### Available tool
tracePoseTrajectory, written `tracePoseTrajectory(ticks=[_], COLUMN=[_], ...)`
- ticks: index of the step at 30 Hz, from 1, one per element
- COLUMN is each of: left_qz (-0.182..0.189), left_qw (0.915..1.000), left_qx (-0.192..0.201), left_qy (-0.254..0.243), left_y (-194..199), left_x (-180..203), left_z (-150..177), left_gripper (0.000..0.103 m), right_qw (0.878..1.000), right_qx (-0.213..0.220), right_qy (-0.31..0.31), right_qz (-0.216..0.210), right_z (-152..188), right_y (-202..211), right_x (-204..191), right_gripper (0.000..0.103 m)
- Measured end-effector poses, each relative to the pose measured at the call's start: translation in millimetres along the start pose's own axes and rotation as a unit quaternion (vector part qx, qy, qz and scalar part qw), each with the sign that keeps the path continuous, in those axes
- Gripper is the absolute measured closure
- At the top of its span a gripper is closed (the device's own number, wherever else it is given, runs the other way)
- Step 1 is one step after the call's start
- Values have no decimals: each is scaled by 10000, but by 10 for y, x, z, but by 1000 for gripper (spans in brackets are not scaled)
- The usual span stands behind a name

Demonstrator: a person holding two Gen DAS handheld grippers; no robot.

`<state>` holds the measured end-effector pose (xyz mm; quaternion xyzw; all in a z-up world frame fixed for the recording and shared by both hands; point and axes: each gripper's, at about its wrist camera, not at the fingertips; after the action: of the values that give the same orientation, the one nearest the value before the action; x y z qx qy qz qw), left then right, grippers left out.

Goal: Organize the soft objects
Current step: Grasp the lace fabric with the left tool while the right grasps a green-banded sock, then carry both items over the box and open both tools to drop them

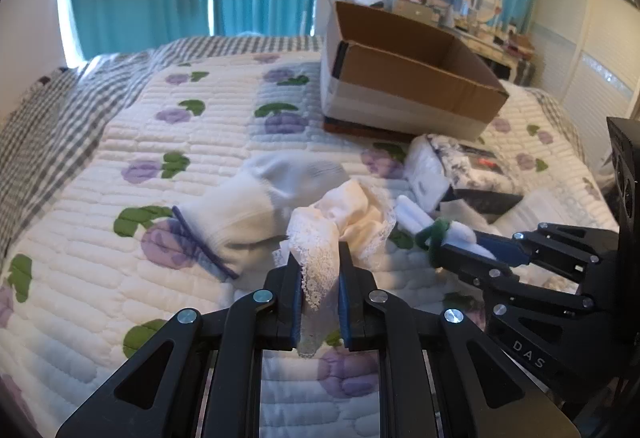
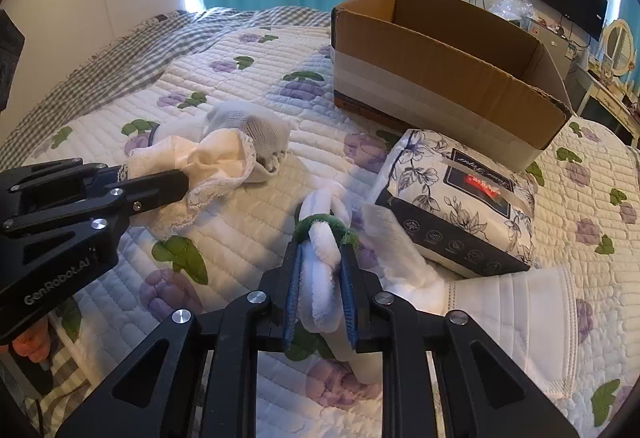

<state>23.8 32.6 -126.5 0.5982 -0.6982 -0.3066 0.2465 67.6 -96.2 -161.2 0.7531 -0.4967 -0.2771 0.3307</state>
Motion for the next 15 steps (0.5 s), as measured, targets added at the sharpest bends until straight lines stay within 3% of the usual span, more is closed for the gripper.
tracePoseTrajectory(ticks=[4, 15], left_qz=[-47, -242], left_qw=[10000, 9986], left_qx=[27, 354], left_qy=[-59, -316], left_y=[25, 413], left_x=[36, 299], left_z=[-18, -217], left_gripper=[89, 89], right_qw=[9998, 9941], right_qx=[136, 827], right_qy=[-122, -427], right_qz=[23, -558], right_z=[11, -159], right_y=[120, 894], right_x=[59, 210], right_gripper=[89, 90])
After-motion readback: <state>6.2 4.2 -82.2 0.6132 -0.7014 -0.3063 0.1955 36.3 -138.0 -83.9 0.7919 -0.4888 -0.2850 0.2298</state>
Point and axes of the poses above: each gripper's, at about its wrist camera, not at the fingertips, and y roughly against the way its jaws point, x to its right, z to its underside, and after that the axes turned 10 degrees about -y, right-handed
